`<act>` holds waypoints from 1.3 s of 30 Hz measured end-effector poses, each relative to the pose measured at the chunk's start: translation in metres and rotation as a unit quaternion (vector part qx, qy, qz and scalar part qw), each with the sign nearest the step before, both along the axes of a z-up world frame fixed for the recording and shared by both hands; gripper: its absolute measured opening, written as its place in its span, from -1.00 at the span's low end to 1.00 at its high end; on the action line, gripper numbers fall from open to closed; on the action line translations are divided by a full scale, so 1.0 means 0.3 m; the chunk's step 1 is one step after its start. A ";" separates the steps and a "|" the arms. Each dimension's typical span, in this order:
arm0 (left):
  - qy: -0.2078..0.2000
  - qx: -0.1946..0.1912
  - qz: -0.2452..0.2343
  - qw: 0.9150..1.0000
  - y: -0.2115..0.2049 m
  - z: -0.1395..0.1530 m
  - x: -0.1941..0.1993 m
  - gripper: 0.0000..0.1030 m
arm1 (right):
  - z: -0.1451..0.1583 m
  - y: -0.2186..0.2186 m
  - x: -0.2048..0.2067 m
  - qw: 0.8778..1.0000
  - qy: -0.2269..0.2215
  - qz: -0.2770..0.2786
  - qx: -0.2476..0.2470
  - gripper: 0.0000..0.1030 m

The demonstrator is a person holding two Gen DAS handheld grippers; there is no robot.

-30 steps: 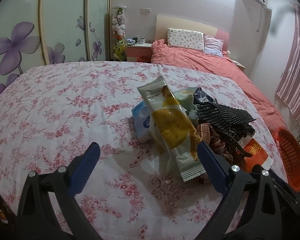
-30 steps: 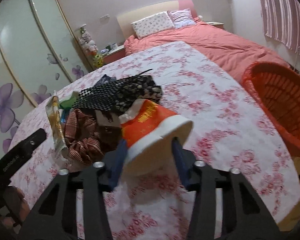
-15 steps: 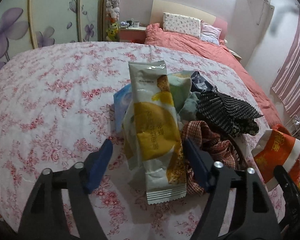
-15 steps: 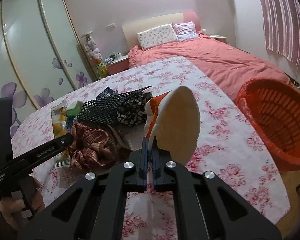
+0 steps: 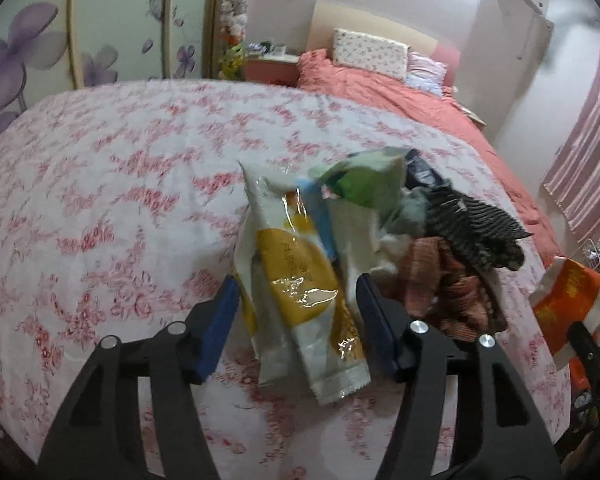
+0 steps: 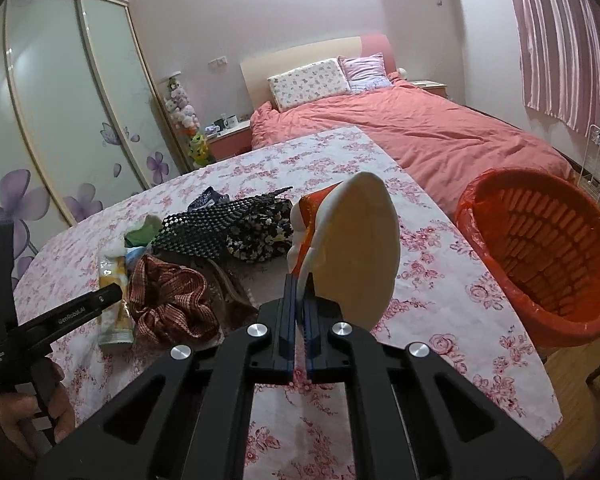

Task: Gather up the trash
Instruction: 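Grasp the yellow snack wrapper with the left gripper while the right gripper holds the cup, then carry the wrapper and cup to the orange basket and release both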

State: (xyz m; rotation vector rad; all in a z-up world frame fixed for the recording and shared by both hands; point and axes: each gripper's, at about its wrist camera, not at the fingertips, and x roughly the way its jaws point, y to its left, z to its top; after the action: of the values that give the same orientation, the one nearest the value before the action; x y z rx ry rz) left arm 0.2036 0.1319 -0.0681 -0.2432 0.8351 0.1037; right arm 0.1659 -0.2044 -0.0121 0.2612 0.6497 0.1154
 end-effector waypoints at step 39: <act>-0.095 -0.008 -0.166 0.981 -0.375 0.298 -0.134 -0.57 | 0.165 -0.243 -0.115 0.994 -0.085 -0.070 0.025 -0.93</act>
State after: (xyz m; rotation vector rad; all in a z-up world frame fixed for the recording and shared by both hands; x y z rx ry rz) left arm 0.1635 0.0194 0.0214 -0.1229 0.6765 -0.2368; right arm 0.1313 -0.2774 0.0373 0.3397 0.4584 0.0188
